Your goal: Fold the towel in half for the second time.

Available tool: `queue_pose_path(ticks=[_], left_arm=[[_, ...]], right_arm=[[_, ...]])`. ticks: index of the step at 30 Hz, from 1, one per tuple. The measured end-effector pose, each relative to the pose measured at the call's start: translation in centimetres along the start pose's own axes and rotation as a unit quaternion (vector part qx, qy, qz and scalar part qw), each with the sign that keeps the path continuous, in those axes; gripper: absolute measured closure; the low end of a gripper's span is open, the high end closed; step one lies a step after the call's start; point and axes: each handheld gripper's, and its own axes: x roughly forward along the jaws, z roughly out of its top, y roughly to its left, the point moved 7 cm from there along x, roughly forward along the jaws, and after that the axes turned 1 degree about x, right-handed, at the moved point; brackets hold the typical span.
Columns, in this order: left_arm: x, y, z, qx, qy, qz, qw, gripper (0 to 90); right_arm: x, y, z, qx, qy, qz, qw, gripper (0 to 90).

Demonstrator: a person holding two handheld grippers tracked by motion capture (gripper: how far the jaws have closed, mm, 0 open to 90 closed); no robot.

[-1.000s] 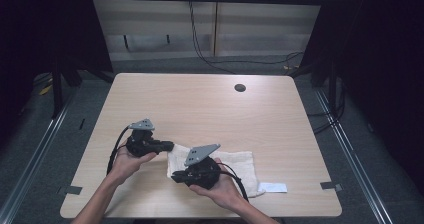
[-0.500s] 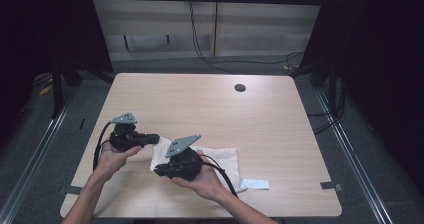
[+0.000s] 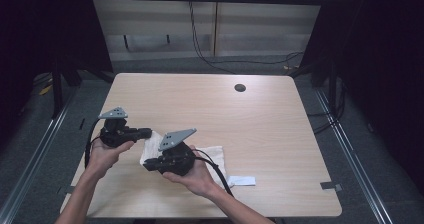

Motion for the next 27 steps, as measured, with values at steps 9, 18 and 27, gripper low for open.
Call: queue_pose_path(ticks=[9, 18, 27], left_arm=[[2.3, -1.8, 1.1, 0.013, 0.014, -0.016, 0.9997, 84.8], [5.4, -4.5, 3.0, 0.035, 0.024, -0.038, 0.9984, 84.8], [8.0, -6.2, 3.8, 0.047, 0.037, -0.048, 0.997, 84.8]], right_arm=[[-3.2, -0.2, -0.4, -0.015, -0.012, -0.027, 0.9995, 85.8], [-6.7, -0.8, -1.4, -0.002, -0.028, -0.057, 0.998, 85.7], [-8.9, -1.1, -3.5, -0.007, -0.01, -0.088, 0.996, 85.7]])
